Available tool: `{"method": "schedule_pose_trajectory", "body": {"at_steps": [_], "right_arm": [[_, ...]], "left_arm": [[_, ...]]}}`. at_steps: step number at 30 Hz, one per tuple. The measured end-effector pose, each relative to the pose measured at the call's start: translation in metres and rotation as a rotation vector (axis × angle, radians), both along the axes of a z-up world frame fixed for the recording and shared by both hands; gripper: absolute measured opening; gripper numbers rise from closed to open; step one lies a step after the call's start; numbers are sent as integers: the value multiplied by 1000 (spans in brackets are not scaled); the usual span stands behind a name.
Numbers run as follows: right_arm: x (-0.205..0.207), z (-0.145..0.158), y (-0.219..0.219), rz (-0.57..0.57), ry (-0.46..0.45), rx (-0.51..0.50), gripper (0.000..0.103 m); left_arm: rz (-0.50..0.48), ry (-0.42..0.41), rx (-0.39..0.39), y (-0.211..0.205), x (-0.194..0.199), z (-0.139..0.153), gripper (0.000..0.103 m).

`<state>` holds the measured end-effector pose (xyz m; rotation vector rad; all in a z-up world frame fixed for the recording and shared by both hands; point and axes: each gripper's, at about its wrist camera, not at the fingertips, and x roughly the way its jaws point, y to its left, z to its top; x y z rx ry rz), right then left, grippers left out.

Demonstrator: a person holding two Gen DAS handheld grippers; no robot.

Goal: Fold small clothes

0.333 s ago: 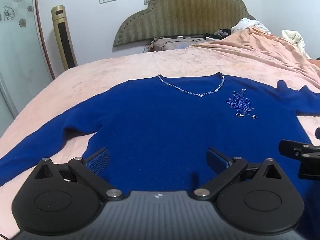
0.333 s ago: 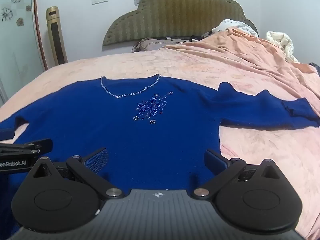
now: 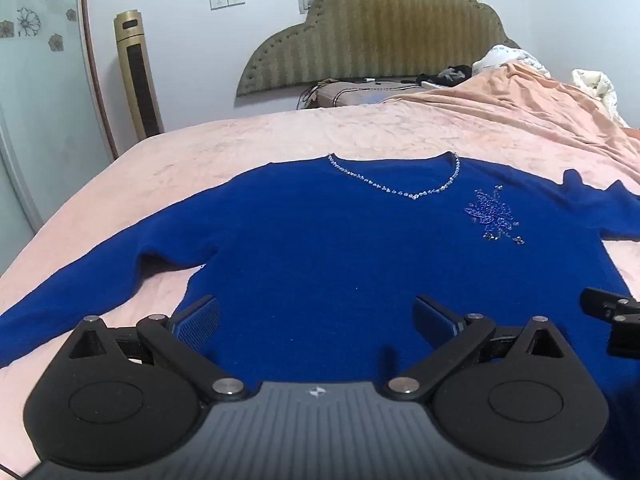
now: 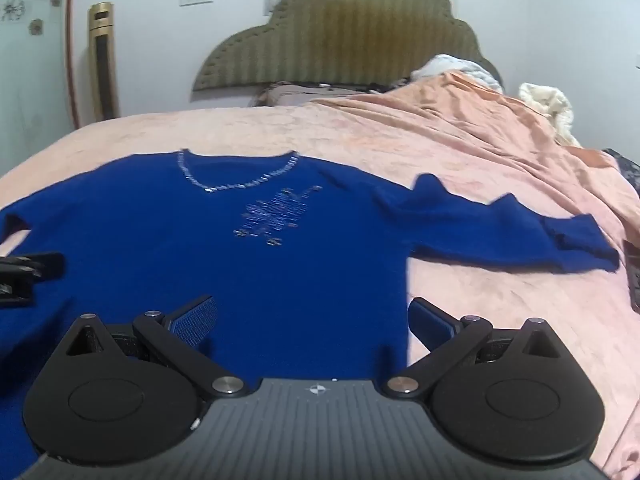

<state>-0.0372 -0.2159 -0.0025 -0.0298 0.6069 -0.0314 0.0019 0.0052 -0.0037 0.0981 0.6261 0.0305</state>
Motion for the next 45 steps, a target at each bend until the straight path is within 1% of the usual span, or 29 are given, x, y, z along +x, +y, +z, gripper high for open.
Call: {"method": "schedule_pose_trajectory", "body": {"at_steps": [2,4,10,13,15,19,23,24,26,28,31,32,33,35,36,37,39,41,43,45], "right_arm": [[1,-7,-9,-20,0,16,103],[1,-10,-11,-41,-7,8,103],[2,-10,-5,-40,-30,-25,103],[4,-11,-6,-25,-23,19,103],[5,-13,-6,-36,-19,18,103],[3,-10,-9,-59,-15,-54,103],[-2,-5,-8,-75,-34,-237,103],[-2,-5,-9,-80,-34,-255,103],[0,-4,-10,-66,-17,-236,103],[0,-3,-6,-21,-3,-209,103],[-6,7,6,16,-39,-226,103],[-9,12,10,36,-62,-212,103],[-11,18,12,58,-86,-178,103],[-14,27,11,97,-122,-79,103],[-14,28,9,128,-122,-30,103],[-10,27,8,157,-100,3,103],[-4,23,9,146,-61,-8,103],[-2,19,8,118,-55,-36,103],[0,20,4,112,-44,-23,103],[2,22,0,114,-36,5,103]], "left_arm": [[5,12,-5,0,2,-2,103],[11,17,1,0,1,-3,103],[45,16,16,4,1,-5,103],[47,25,9,5,2,-6,103],[44,34,10,5,3,-7,103],[42,37,11,4,4,-6,103],[39,40,2,3,6,-6,103],[35,47,-2,3,6,-6,103],[25,53,-10,3,7,-8,103],[18,51,-8,1,7,-8,103],[12,40,1,-2,6,-8,103],[10,38,2,-2,7,-8,103],[7,37,-1,-3,7,-8,103],[-1,38,-10,-3,8,-8,103],[-6,39,-13,-4,9,-9,103],[-11,36,-13,-5,9,-9,103],[-12,24,2,-8,10,-9,103],[2,13,36,-12,12,-9,103],[16,12,45,-13,15,-9,103],[33,22,38,-12,17,-10,103]]}}
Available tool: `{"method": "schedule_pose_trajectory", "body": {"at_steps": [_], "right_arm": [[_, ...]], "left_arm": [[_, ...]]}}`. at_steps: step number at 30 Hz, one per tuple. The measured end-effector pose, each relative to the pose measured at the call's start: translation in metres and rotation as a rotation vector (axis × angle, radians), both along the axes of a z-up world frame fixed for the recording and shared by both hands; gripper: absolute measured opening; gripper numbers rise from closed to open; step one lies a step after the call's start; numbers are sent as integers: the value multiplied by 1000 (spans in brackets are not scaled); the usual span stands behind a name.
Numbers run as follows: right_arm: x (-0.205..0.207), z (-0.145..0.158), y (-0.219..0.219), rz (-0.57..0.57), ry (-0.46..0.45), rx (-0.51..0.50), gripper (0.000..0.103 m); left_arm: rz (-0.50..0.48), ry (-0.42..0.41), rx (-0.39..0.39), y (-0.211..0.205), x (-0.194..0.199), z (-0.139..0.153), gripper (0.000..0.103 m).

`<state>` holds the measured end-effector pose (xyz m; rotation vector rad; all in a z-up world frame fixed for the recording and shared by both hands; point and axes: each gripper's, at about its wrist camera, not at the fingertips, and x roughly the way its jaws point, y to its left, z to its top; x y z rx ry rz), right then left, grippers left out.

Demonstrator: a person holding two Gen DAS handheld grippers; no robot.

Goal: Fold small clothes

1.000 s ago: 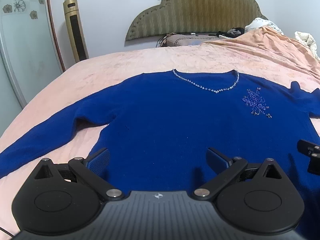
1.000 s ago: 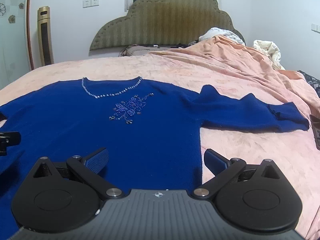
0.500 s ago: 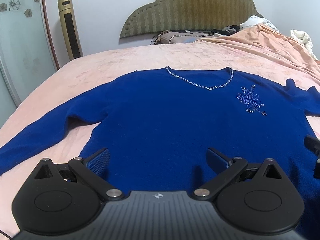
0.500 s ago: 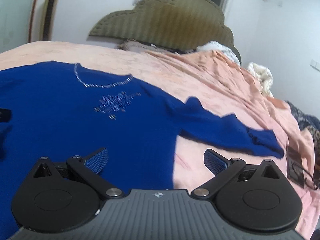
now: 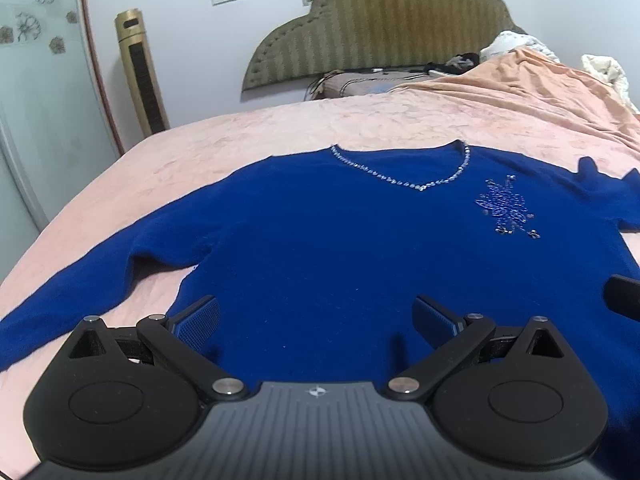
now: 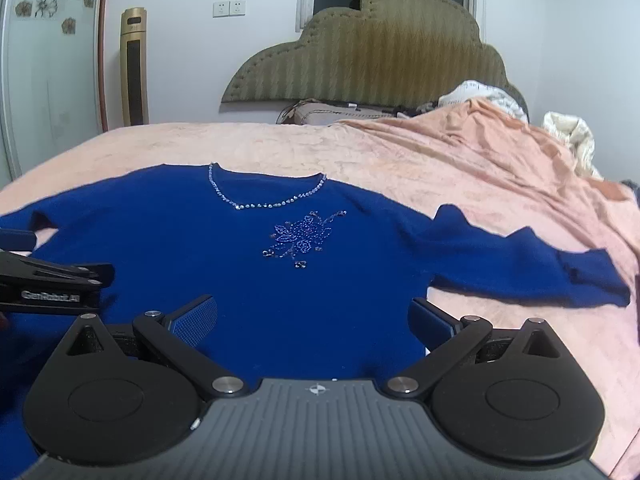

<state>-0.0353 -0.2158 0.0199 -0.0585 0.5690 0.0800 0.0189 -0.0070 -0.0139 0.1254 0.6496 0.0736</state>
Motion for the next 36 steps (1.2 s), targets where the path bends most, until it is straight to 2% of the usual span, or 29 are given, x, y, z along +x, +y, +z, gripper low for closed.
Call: {"method": "schedule_pose_trajectory", "body": {"at_steps": [3,8,12,20,25,36], "right_arm": [[-1,1,0,12,-15,7,103],[-8,-6,4,5,-12,-33,103],[-8,-8,3,0,-7,-34,103],[-9,-9,-5,-7,-5,27,103],[-12,-7,-3,3,-49,20,103],[-7,-7,3,42,-55,7,103]], "left_arm": [[6,29,-8,0,3,-2,103],[10,45,37,-3,4,-7,103],[9,48,35,-2,4,-7,103],[7,51,42,-4,6,-9,103],[-8,54,48,-7,7,-10,103],[-24,40,62,-14,13,-9,103]]}}
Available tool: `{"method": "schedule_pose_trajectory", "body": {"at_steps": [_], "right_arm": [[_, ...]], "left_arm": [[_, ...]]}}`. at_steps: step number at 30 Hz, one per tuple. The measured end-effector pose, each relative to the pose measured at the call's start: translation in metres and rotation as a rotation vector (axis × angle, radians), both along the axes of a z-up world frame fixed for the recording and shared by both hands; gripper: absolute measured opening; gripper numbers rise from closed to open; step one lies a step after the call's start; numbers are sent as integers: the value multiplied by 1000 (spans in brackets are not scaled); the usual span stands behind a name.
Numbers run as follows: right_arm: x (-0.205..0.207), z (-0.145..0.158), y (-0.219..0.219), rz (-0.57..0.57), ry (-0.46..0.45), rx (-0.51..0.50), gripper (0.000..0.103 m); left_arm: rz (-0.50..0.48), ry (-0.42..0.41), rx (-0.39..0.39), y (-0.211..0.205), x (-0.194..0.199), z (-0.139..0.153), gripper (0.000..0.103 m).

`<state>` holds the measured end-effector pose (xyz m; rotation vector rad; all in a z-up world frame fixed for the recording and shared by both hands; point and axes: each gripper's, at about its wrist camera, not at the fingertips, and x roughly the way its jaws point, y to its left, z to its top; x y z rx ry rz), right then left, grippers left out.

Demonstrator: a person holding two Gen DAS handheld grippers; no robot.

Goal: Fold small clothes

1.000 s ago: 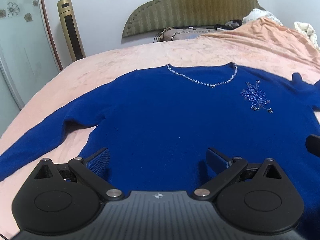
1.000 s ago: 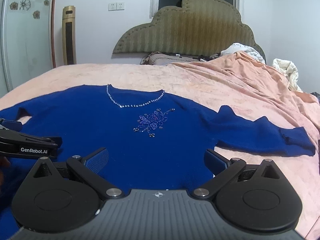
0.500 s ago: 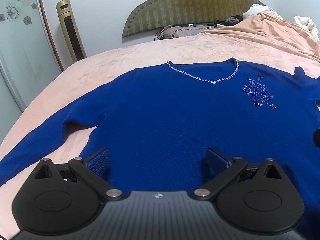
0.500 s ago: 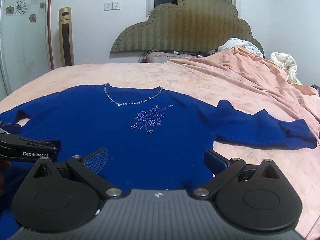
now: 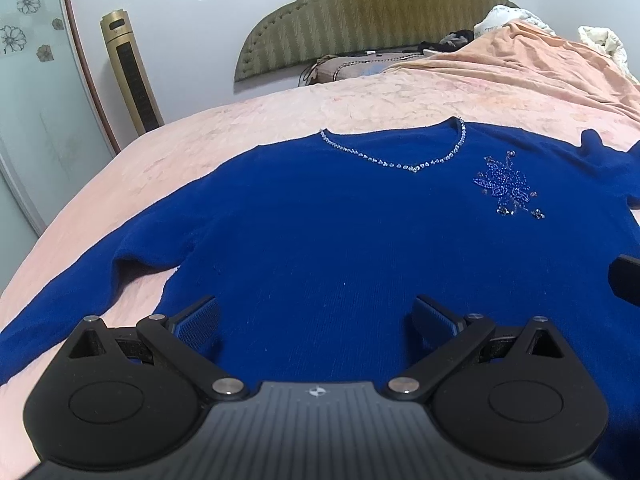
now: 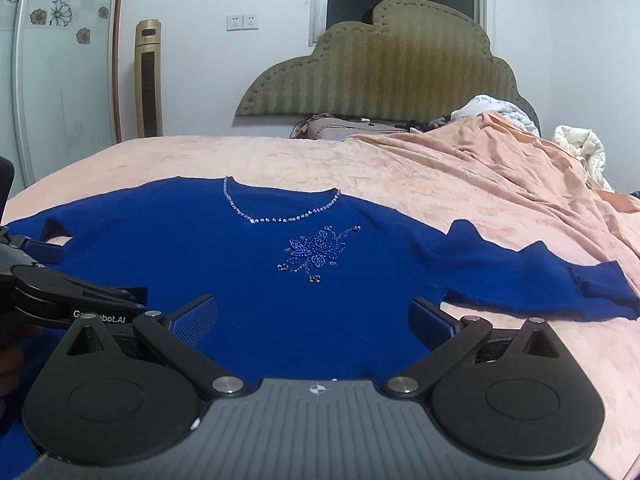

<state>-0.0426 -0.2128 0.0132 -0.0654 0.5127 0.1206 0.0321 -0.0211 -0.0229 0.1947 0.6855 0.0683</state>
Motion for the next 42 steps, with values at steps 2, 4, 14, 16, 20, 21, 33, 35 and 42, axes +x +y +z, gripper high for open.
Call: {"method": "schedule_pose_trajectory", "body": {"at_steps": [2,4,14,16,20,21,33,35,42], "right_arm": [[2,0,0,1,0,-3,103],[3,0,-1,-1,3,-6,103],[4,-2,-7,-8,33,34,103],[3,-2,-9,1,33,56,103],[2,-1,-6,-6,20,33,103],[2,-1,-5,-10,17,15,103],[5,-1,-12,-32,13,9,103],[6,-1,-9,-30,7,-16,102],[6,-2,-1,-12,-14,-85,98]], "left_arm": [[-1,-3,1,-1,2,1,103],[0,-4,2,-3,3,0,103],[10,13,-8,-5,10,-4,103],[14,19,-13,-5,11,-6,103],[19,27,-17,-6,13,-8,103],[19,27,-15,-7,14,-8,103],[26,38,-13,-8,17,-13,103],[27,39,-12,-8,18,-13,103],[24,37,-12,-8,18,-14,103]]}}
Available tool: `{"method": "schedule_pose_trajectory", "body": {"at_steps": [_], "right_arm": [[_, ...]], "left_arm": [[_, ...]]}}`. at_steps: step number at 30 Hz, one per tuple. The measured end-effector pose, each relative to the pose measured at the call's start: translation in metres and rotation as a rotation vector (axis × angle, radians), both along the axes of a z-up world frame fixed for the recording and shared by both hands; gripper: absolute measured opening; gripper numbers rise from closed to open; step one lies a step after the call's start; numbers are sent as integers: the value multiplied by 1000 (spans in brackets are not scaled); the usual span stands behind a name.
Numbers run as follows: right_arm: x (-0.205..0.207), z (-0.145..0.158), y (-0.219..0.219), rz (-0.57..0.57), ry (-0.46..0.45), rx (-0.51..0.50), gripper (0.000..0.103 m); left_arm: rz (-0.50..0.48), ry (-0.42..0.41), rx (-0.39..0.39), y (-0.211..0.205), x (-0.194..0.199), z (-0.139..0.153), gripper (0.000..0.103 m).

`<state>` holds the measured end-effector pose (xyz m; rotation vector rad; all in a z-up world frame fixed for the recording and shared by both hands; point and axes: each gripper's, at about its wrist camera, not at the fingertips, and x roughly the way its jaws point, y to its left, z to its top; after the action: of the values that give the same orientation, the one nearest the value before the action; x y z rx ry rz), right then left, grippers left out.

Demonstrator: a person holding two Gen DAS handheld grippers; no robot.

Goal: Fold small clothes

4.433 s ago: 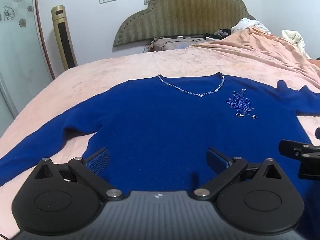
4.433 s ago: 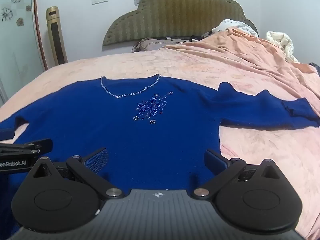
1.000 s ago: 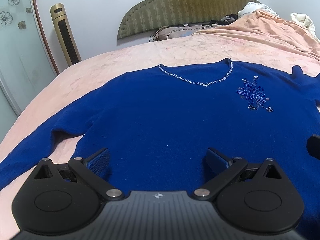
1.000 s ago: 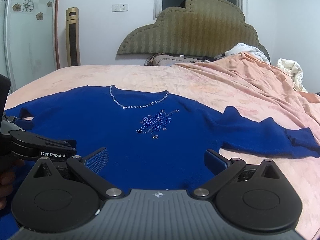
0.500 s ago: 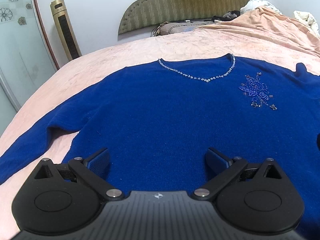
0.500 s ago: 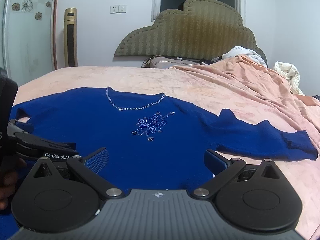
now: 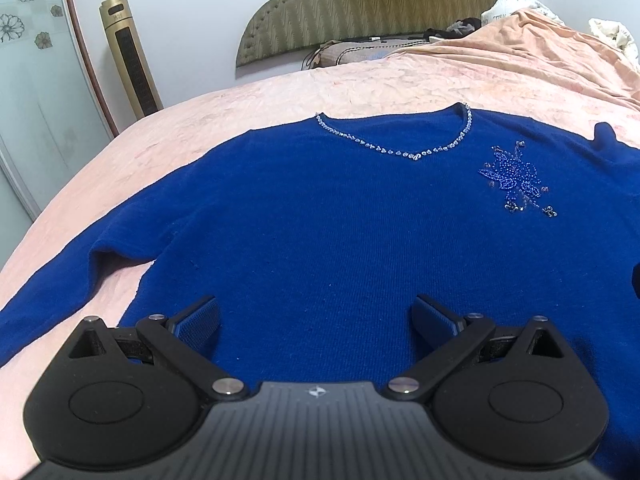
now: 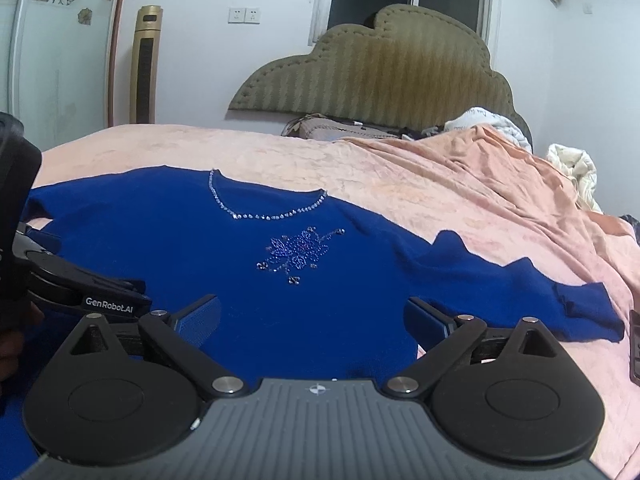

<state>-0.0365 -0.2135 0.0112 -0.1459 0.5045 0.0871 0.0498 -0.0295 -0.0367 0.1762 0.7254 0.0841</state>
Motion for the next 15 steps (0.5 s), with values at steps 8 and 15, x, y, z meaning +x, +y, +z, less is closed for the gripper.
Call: {"method": "schedule_pose_trajectory", "body": {"at_steps": [8,15], "right_arm": [[7,7,-32,-95,-49,-33,94],[42,1,-137,-358,-70,-230,82]], "left_arm": [[-24,-6,-29,2,0,-3,103],[-37,6,-45,3,0,0,103]]}}
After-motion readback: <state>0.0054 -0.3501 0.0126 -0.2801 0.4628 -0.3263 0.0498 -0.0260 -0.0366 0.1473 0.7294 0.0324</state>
